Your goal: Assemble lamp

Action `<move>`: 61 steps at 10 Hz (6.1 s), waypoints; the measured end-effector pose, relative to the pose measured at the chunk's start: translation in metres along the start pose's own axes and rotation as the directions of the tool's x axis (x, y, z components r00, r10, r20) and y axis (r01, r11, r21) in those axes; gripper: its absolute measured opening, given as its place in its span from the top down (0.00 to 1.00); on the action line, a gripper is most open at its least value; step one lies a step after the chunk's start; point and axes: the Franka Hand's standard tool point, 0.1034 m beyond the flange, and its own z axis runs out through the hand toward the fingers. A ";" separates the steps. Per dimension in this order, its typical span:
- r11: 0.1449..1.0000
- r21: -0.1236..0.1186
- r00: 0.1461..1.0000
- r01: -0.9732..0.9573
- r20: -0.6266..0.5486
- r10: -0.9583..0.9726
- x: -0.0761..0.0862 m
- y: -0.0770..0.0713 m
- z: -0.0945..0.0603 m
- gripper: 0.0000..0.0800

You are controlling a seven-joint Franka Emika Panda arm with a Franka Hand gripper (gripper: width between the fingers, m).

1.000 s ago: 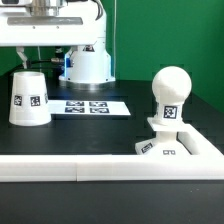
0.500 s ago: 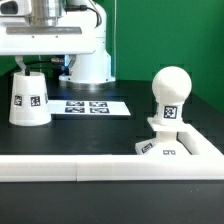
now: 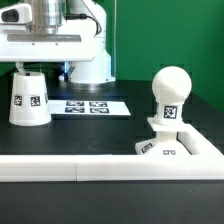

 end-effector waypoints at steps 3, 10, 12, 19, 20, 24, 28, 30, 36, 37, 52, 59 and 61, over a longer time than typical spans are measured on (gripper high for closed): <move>1.000 0.000 1.000 0.000 0.002 0.000 0.000 0.000 0.001 0.76; 1.000 0.002 1.000 -0.027 0.001 0.027 0.001 -0.003 0.000 0.94; 0.993 0.028 0.993 -0.113 0.026 0.112 0.008 -0.033 -0.012 0.94; 0.950 0.076 0.953 -0.304 0.040 0.301 0.125 -0.099 -0.094 0.94; 0.924 0.097 0.929 -0.370 0.064 0.365 0.139 -0.099 -0.103 0.94; 0.910 0.111 0.917 -0.399 0.072 0.393 0.150 -0.095 -0.104 0.94; 0.884 0.138 0.895 -0.446 0.081 0.439 0.157 -0.113 -0.121 0.94; 0.851 0.146 0.864 -0.504 0.103 0.494 0.177 -0.138 -0.153 0.94; 0.832 0.151 0.846 -0.534 0.088 0.526 0.233 -0.175 -0.189 0.94; 0.822 0.146 0.835 -0.550 0.089 0.543 0.240 -0.185 -0.185 0.94; 0.853 0.091 0.856 -0.514 0.121 0.503 0.242 -0.215 -0.089 0.94; 0.864 0.078 0.859 -0.498 0.181 0.479 0.222 -0.190 -0.102 0.34; 0.881 0.024 0.862 -0.473 0.221 0.457 0.213 -0.193 -0.098 0.14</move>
Offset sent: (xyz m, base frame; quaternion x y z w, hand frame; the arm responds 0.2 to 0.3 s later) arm 0.0000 0.0000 0.0000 0.0000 0.0000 0.0000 1.0000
